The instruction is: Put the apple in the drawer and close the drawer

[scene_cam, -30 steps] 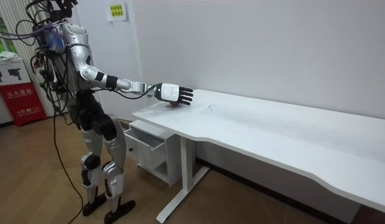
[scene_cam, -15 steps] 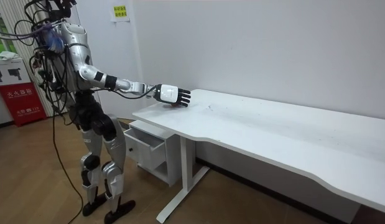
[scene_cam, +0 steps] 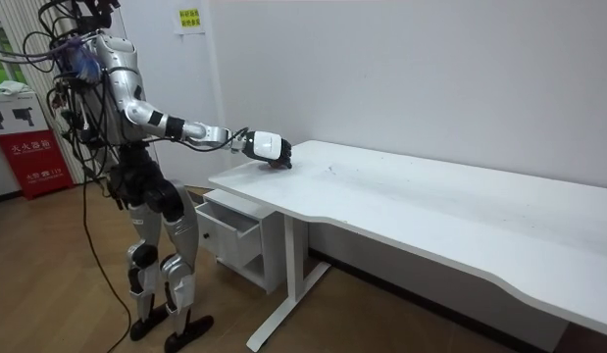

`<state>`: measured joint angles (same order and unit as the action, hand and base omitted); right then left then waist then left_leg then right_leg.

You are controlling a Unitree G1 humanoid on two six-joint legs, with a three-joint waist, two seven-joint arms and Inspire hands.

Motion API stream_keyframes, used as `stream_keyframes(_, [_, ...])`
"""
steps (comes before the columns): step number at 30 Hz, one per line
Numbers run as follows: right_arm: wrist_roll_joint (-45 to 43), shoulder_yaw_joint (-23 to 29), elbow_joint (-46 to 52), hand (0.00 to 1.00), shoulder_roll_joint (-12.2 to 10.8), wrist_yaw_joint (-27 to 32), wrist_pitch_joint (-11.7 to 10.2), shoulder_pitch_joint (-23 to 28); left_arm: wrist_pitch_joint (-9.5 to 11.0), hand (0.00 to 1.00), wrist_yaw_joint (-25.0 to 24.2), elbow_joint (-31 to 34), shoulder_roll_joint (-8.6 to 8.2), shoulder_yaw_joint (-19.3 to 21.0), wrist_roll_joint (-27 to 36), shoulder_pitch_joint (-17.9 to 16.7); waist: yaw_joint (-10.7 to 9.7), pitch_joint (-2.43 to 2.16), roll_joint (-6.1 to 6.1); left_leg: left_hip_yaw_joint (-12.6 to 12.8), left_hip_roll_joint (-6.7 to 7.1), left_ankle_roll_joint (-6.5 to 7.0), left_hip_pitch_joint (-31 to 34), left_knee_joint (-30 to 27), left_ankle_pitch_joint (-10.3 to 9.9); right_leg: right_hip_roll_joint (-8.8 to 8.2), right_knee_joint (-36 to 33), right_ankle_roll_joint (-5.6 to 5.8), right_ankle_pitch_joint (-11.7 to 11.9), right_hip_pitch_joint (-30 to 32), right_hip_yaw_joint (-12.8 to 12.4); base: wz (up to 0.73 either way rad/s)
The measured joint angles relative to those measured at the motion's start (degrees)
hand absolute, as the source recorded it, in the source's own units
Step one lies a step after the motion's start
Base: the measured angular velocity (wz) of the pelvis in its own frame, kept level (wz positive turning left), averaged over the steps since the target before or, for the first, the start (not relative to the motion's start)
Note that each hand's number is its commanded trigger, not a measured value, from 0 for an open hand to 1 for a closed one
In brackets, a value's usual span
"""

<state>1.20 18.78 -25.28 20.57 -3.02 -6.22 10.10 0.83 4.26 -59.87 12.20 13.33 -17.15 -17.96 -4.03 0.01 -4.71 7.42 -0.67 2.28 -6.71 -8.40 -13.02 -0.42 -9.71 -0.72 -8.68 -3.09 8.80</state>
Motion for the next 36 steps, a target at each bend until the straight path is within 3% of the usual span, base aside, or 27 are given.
stream_keyframes(6, [-3.64,0.14,-1.87,1.0,0.07,0.68,-0.59,-0.06,0.13,0.0,-0.02,-1.18,0.37,-0.13,0.0,0.55,0.99,0.0,-0.66,-0.11,0.0,-0.01,-0.07,-0.16,-0.01,0.0,-0.03,-0.01,0.02,-0.18,-0.05,0.0])
stream_keyframes(14, [-9.0,-0.23,-3.5,1.0,0.07,2.28,-2.41,-0.51,0.54,0.0,0.31,-2.52,0.49,-0.14,-0.01,0.7,2.27,0.07,-0.6,-0.21,-0.04,-0.04,-0.77,0.31,-0.08,0.11,-0.01,-0.01,0.04,-0.93,-0.08,0.0])
stream_keyframes(20, [-13.92,-0.9,-2.75,1.0,0.07,2.86,-2.36,-1.19,0.55,0.0,-0.01,-2.26,0.61,-0.61,0.24,0.46,2.34,0.03,-0.6,-0.16,-0.04,-0.04,-0.73,-0.19,-0.07,0.04,-0.08,-0.03,0.05,-0.93,0.21,0.01])
stream_keyframes(24, [-14.79,-4.18,1.6,1.0,0.08,0.98,-1.04,-0.85,0.41,0.0,-1.06,-2.1,0.7,-2.92,0.07,1.26,1.93,0.0,-0.42,-0.89,-0.01,-0.04,-0.45,-0.29,-0.07,-0.11,-0.08,-0.04,0.06,-0.96,1.26,0.07])
stream_keyframes(36, [-21.26,-19.06,16.5,1.0,-0.48,-7.92,0.14,-0.8,0.42,0.0,-2.24,-2.21,0.5,-7.72,-1.52,3.93,5.14,0.32,0.87,-1.52,0.05,-0.04,-0.01,-0.32,-0.06,0.0,0.2,-0.05,0.07,-0.73,0.93,0.02])
